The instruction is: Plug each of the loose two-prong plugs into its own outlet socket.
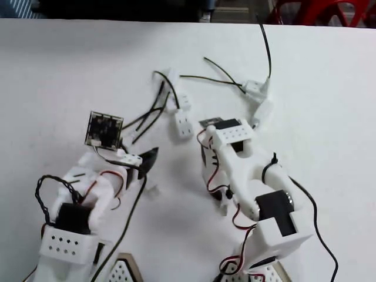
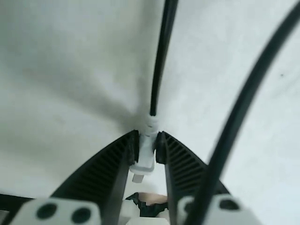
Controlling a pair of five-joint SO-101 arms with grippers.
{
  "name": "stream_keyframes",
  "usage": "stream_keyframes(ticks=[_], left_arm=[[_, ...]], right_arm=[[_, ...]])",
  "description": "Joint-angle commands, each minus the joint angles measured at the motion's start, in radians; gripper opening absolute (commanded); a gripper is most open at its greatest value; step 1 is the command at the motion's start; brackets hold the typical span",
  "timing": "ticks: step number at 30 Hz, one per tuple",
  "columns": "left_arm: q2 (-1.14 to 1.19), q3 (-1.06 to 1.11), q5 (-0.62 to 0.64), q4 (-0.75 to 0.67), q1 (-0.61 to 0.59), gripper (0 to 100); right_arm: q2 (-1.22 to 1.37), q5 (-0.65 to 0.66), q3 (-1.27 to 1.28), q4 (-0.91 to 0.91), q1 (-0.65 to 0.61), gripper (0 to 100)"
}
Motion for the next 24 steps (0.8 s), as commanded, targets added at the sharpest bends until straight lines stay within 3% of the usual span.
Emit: stream_keyframes(ticks=[1,8,11,16,24], left_arm=[[-0.015,-0.006,0.006,-0.020,-0.007,31],[-0.015,-0.006,0.006,-0.020,-0.007,31],[-0.015,-0.006,0.006,-0.020,-0.007,31],[-0.015,-0.006,0.006,-0.020,-0.007,31],[-0.015,-0.006,0.006,-0.025,-0.007,31]], right_arm=[[-0.008,0.002,-0.003,0.015,0.010,5.7],[-0.019,0.003,-0.006,0.024,0.018,1.2],[-0.061,0.003,-0.046,0.113,0.013,1.5],[-0.260,0.002,-0.095,0.219,0.016,1.7],[-0.636,0.003,-0.091,0.209,-0.050,1.7]])
